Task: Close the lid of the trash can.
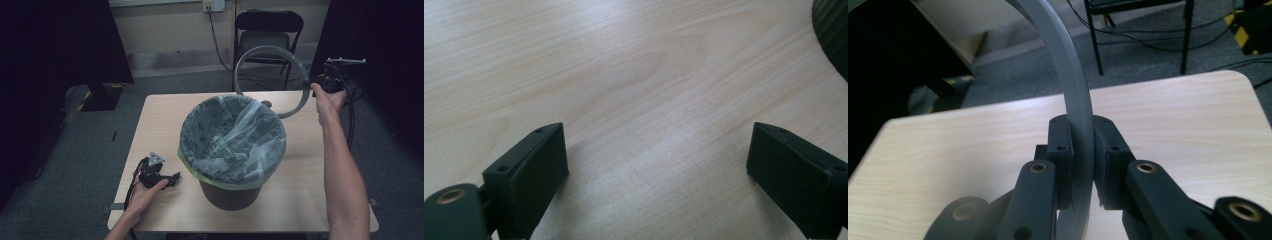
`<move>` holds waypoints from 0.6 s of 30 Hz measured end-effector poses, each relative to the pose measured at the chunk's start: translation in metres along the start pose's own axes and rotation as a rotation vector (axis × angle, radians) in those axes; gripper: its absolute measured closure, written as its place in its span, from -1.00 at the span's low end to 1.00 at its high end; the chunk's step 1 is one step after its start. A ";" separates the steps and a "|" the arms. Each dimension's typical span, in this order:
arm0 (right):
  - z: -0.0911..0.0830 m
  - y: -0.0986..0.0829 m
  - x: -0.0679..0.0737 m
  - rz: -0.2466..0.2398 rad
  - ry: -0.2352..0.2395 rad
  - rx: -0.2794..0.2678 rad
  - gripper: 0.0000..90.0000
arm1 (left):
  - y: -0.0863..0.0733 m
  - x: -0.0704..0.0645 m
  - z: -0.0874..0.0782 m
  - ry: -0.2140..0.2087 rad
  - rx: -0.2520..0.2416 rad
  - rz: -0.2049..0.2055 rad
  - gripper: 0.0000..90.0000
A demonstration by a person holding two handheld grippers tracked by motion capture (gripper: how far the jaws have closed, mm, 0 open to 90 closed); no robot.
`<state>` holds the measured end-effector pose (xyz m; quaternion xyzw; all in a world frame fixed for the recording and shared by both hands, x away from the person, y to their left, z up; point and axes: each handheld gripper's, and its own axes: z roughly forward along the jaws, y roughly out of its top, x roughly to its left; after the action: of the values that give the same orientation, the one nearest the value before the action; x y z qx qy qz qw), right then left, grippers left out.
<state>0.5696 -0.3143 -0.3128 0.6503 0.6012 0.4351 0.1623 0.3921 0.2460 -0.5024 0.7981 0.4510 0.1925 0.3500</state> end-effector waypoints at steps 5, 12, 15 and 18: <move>-0.003 0.007 0.001 0.074 0.124 -0.012 0.79 | 0.000 0.000 0.000 0.001 0.000 0.000 -0.80; -0.014 0.025 0.014 0.010 0.190 0.007 0.79 | 0.000 0.000 0.000 0.001 0.000 0.000 -0.81; -0.017 0.033 0.021 0.009 0.214 0.015 0.79 | 0.000 0.000 0.000 0.001 0.000 0.000 -0.81; -0.018 0.040 0.027 0.014 0.265 0.027 0.79 | 0.000 0.000 0.000 0.001 0.000 0.000 -0.81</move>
<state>0.5790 -0.3039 -0.2632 0.5934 0.6186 0.5104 0.0696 0.3920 0.2459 -0.5024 0.7981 0.4511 0.1930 0.3496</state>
